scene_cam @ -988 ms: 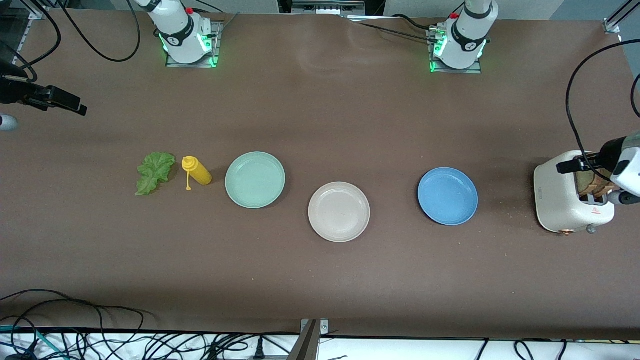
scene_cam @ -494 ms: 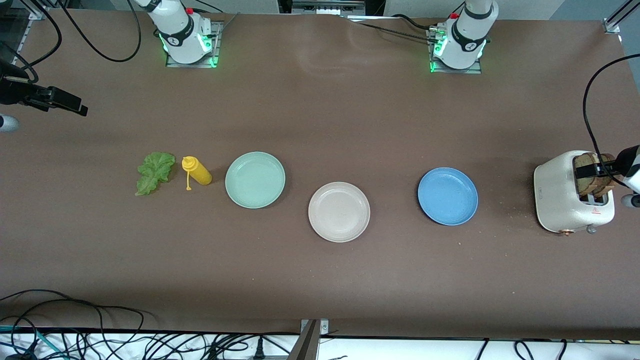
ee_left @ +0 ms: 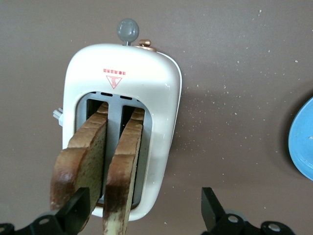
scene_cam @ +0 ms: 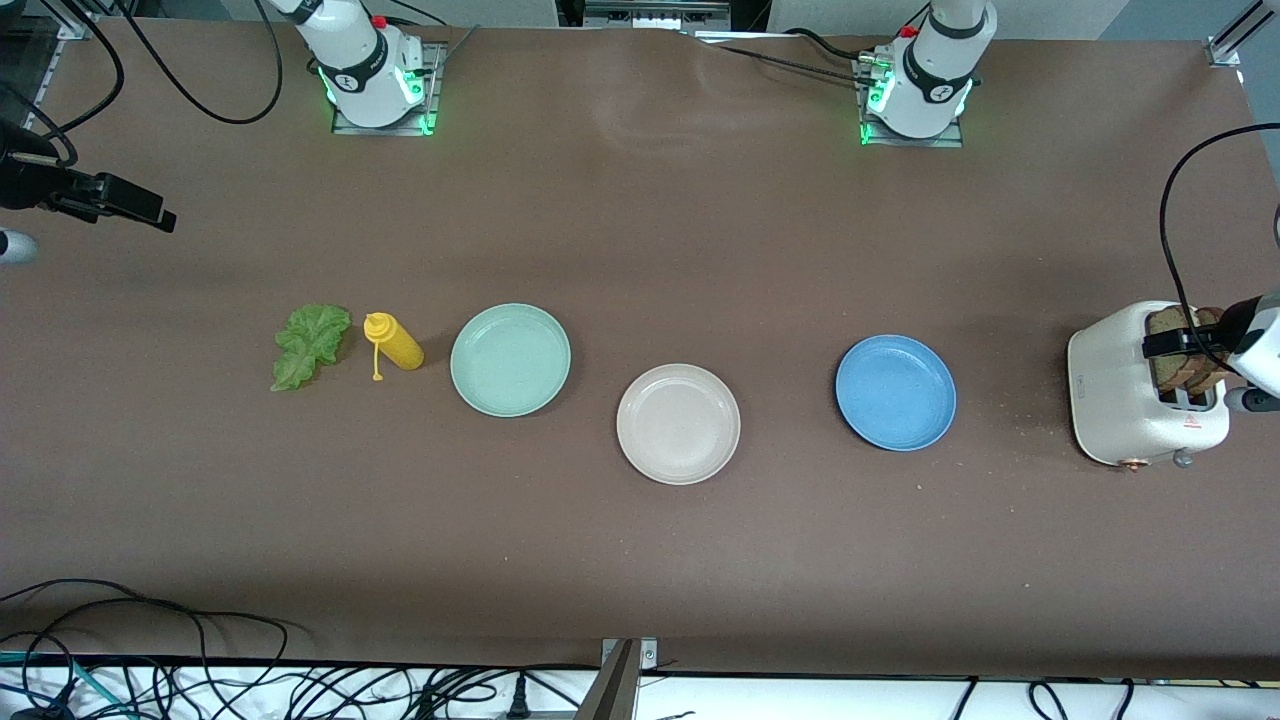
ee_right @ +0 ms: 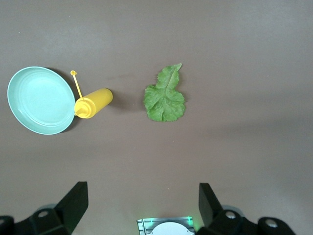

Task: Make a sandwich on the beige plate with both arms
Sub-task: 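Move the left gripper over the bread slices in the white toaster, then lower the left gripper and grasp one bread slice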

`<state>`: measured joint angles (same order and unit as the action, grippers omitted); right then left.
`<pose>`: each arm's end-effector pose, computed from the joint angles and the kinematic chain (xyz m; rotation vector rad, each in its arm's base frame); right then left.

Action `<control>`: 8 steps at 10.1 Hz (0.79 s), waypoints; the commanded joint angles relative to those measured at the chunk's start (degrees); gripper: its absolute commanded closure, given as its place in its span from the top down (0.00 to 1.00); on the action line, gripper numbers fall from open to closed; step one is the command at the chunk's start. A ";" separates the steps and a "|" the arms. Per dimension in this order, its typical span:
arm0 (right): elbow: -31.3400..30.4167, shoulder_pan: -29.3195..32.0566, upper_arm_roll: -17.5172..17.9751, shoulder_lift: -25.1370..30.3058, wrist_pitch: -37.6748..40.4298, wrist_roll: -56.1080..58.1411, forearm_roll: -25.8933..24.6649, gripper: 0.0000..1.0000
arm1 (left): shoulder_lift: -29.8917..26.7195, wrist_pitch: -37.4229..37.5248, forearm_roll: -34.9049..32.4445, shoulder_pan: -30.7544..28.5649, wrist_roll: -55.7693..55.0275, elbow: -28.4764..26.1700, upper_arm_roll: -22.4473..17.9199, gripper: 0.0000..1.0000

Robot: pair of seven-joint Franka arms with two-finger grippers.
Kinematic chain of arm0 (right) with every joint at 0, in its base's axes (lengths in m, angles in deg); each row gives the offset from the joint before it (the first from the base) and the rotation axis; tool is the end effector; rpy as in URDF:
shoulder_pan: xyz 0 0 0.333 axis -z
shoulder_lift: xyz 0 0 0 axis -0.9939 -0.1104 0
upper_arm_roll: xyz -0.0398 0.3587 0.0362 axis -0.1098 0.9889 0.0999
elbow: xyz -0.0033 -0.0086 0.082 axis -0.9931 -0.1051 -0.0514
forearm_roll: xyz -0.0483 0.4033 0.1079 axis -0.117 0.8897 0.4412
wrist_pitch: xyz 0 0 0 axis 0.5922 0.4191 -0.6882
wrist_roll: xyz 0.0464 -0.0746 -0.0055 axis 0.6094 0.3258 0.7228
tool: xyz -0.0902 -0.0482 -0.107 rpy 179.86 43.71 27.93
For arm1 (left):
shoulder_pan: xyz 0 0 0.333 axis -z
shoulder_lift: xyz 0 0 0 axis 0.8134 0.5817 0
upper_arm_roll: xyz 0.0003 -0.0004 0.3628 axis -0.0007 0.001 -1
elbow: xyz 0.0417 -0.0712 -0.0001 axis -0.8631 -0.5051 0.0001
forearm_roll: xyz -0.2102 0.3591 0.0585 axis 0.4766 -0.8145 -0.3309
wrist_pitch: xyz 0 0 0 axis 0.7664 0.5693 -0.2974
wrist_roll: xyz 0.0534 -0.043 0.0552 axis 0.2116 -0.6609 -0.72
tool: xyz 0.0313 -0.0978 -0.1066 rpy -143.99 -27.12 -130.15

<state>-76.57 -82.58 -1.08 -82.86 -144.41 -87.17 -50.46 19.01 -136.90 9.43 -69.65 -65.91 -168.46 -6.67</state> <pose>0.5548 -0.0424 0.5798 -3.0702 0.2060 0.2327 0.6345 0.2068 0.3788 -3.0105 -0.1254 0.2703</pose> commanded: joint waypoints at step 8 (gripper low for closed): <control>0.29 -0.12 -0.09 0.17 -0.18 -0.40 0.71 1.00 | -2.82 -3.30 -0.47 -4.99 5.66 -5.91 0.47 0.00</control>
<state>-76.57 -82.59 -1.07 -82.87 -144.58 -87.17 -50.45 18.34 -139.15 9.43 -73.24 -61.75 -172.28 -6.67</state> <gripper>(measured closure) 0.000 0.718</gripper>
